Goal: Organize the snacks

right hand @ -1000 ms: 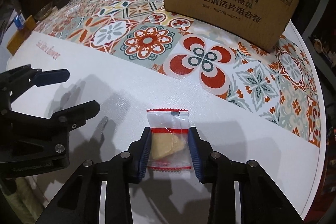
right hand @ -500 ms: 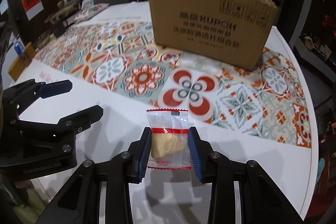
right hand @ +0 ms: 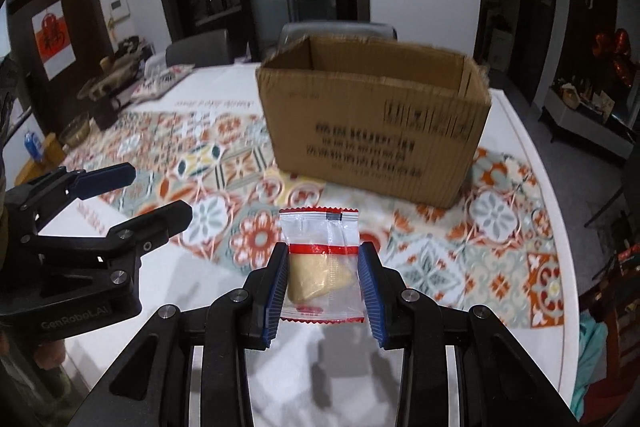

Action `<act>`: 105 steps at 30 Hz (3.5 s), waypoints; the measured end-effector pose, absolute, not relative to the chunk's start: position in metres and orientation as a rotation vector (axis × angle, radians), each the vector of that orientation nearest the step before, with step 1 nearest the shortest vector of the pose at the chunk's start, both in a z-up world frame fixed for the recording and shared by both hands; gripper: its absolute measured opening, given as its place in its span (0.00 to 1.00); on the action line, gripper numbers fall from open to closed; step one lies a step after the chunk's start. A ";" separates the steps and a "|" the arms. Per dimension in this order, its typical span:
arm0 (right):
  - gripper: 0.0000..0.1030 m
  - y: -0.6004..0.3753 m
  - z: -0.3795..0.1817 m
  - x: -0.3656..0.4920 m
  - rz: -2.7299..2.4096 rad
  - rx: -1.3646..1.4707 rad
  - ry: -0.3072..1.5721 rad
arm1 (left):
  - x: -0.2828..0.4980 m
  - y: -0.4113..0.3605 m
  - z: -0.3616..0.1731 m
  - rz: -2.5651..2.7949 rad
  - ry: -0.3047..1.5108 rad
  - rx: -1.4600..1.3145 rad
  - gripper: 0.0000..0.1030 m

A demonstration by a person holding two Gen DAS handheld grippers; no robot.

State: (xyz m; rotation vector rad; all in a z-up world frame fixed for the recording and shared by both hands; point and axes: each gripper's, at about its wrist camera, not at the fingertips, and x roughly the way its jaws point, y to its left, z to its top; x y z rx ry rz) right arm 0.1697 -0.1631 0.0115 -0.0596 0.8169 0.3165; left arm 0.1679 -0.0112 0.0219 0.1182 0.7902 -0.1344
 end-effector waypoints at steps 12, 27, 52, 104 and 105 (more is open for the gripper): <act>0.35 -0.167 0.055 0.216 0.265 -0.089 0.738 | 0.215 -0.013 0.062 -0.134 0.706 0.164 0.73; 0.35 -0.172 0.088 0.290 0.193 -0.128 0.722 | 0.297 -0.017 0.078 -0.150 0.751 0.160 0.77; 0.54 -0.179 0.064 0.334 0.094 -0.165 0.803 | 0.315 -0.011 0.074 -0.076 0.751 0.186 0.77; 0.84 -0.206 0.052 0.053 0.069 -0.025 0.488 | 0.051 -0.012 0.063 -0.077 0.448 0.098 1.00; 0.84 -0.207 0.053 0.052 0.066 -0.024 0.482 | 0.050 -0.012 0.064 -0.077 0.441 0.100 1.00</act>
